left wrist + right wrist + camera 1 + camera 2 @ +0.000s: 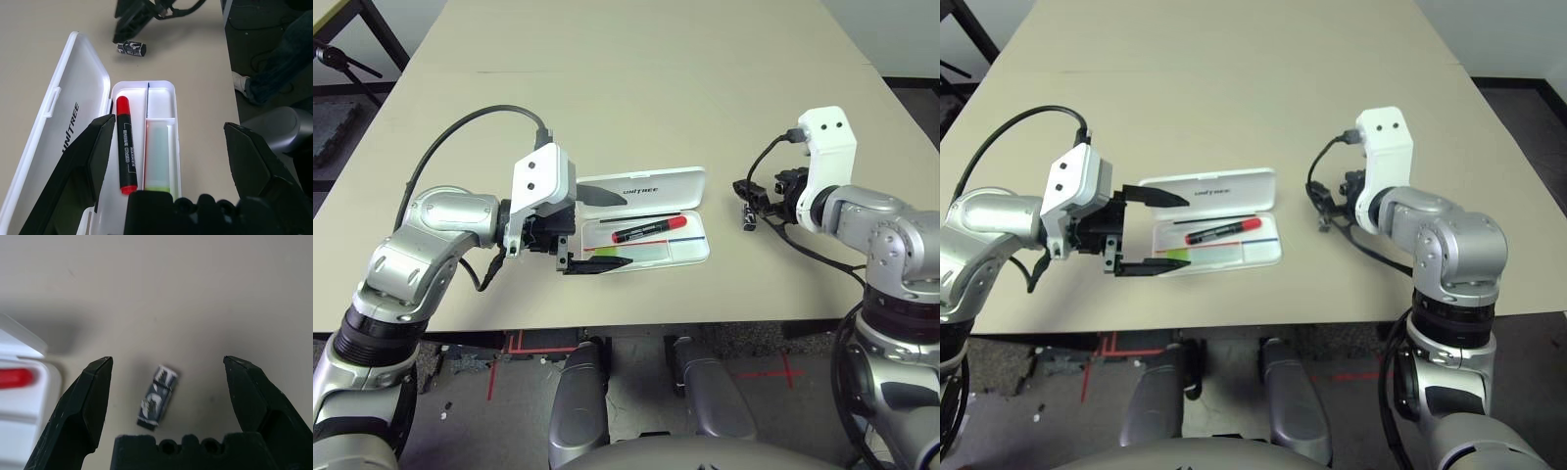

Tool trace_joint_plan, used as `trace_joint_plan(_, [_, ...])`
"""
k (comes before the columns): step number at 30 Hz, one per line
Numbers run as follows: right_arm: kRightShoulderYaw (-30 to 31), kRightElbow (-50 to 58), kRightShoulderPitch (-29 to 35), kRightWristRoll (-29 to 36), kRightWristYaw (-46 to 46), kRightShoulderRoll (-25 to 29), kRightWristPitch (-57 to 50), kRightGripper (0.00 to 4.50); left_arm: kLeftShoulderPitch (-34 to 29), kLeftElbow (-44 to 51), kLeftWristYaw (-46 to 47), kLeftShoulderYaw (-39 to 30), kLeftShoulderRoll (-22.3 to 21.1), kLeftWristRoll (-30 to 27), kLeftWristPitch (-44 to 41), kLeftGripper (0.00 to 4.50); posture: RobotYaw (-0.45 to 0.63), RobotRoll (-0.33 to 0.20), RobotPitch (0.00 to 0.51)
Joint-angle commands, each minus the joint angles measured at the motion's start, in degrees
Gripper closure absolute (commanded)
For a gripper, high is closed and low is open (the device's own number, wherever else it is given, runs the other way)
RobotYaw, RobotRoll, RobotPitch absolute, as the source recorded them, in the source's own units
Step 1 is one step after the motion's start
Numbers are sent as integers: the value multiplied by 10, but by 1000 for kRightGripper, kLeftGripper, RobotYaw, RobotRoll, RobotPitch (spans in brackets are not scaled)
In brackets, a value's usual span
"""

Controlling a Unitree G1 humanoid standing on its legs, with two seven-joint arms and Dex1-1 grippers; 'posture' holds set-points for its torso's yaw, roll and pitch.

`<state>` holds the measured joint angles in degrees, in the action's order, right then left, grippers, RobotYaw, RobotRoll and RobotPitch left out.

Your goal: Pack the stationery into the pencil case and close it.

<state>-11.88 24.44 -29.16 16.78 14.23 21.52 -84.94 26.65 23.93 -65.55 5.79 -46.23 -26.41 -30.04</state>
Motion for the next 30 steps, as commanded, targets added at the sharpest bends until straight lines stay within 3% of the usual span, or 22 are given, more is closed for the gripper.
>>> trace_joint_plan(1, [10, 0, 20, 0, -3, -1, -5, 0, 5, 6, 0, 11, -2, 5, 3, 10, -148, 0, 205])
trace_joint_plan(6, [31, -20, 43, 0, 3, 4, 23, 0, 0, 16, 6, 10, -4, 7, -1, 10, -124, 0, 202])
trace_joint_plan(8, [37, -25, 48, -1, 3, 7, 37, 397, -2, 19, 8, 9, -5, 7, -2, 0, -119, 0, 201])
trace_joint_plan(10, [42, -31, 50, -2, 5, 12, 48, 954, -4, 22, 10, 7, -6, 6, -3, 0, -117, 0, 200])
trace_joint_plan(18, [63, -47, 45, -2, 24, 53, 83, 4091, -7, 24, 16, 8, -6, 7, -3, 0, -120, 0, 195])
trace_joint_plan(21, [86, -50, 47, -3, 52, 89, 124, 4228, -7, 22, 15, 10, -5, 8, -1, 0, -122, 0, 194])
trace_joint_plan(30, [217, -99, 49, -73, 244, 280, 412, 4228, -4, 13, 11, 7, -8, 13, 4, 0, -124, 0, 196])
